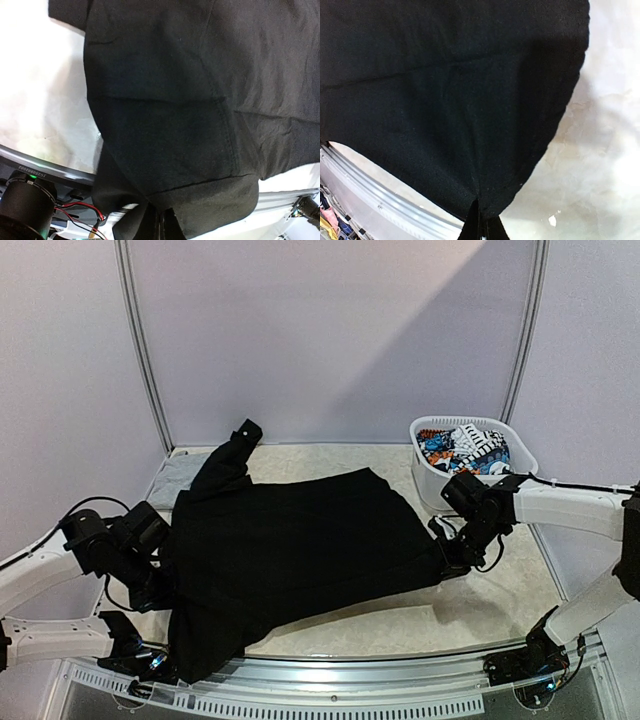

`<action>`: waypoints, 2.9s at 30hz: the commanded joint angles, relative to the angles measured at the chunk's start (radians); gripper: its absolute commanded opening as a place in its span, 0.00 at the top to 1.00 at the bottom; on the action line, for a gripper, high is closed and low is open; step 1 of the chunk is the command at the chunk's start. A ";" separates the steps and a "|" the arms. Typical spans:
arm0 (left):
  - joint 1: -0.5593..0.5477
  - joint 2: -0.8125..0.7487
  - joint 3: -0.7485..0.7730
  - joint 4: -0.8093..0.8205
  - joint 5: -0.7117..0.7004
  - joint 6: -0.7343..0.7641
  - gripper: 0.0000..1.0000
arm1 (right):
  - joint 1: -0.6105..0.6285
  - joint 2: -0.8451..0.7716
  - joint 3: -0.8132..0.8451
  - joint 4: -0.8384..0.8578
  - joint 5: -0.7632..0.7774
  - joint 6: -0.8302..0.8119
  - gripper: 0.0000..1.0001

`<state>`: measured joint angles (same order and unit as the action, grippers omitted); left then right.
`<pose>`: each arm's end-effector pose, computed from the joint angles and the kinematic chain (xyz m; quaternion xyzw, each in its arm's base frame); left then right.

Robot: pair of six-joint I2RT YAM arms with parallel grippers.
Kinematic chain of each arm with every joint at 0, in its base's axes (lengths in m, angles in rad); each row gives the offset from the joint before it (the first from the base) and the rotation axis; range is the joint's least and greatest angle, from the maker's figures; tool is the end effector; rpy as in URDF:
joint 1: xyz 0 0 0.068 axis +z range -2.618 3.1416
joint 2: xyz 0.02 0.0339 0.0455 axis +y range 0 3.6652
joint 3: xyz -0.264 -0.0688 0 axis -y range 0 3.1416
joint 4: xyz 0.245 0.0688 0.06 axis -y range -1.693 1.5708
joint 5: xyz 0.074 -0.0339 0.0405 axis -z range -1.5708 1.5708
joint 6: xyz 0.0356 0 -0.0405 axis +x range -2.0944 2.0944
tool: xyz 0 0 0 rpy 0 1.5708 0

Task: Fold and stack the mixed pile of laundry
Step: Pick up the flattened shirt from the center of the board, then fold the flattened shirt at the center of the board.

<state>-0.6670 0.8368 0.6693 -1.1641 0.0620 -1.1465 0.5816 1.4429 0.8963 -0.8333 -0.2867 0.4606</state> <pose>0.0935 -0.0764 0.2214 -0.2321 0.9649 -0.1129 0.0493 0.2011 0.1443 0.1931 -0.0732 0.9826 0.1703 0.0110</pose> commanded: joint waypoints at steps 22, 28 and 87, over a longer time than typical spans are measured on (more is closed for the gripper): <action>0.292 0.386 0.343 -0.078 0.006 0.330 1.00 | -0.103 0.285 0.534 -0.188 0.045 -0.060 1.00; 0.331 0.504 0.411 -0.063 0.032 0.368 1.00 | -0.115 0.400 0.659 -0.235 0.058 -0.083 1.00; 0.455 0.642 0.477 -0.045 0.030 0.533 0.36 | 0.045 0.586 0.943 -0.196 -0.088 -0.233 0.66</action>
<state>-0.1593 1.5436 1.0744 -1.1072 0.1555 -0.6743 0.5663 2.0502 1.9099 -1.1316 -0.2749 0.2920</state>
